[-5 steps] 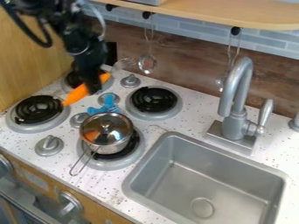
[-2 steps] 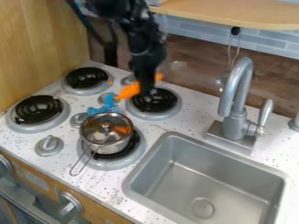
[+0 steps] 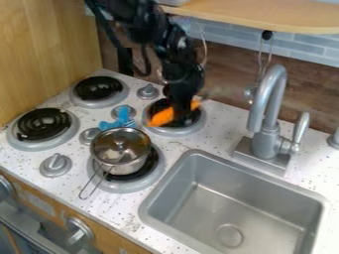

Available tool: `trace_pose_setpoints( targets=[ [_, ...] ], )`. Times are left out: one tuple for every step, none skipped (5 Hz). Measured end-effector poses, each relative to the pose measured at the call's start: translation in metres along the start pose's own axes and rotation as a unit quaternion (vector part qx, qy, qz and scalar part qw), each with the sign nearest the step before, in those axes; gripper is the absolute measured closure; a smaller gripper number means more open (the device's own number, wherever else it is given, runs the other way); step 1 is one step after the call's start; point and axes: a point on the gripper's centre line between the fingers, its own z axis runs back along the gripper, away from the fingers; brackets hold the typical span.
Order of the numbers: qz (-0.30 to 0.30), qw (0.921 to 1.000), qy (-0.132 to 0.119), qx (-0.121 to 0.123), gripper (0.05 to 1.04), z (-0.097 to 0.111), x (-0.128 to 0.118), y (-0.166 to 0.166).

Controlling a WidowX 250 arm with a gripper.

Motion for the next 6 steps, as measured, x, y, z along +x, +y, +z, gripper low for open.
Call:
trace_pose_setpoints(
  targets=[
    [-0.001, 0.9997, -0.019, -0.017, 0.7, -0.016, 0.003, -0.01],
    [-0.005, 0.9994, -0.033, -0.013, 0.7, -0.027, 0.013, -0.004],
    [-0.012, 0.9995, -0.023, -0.019, 0.7, -0.051, 0.012, -0.008],
    [-0.019, 0.9987, -0.034, -0.033, 0.7, -0.059, 0.017, -0.014],
    [-0.027, 0.9968, -0.051, -0.055, 0.65, -0.065, 0.022, -0.022],
    [-0.013, 0.9969, -0.044, -0.063, 0.356, -0.067, 0.021, -0.023]
  ],
)
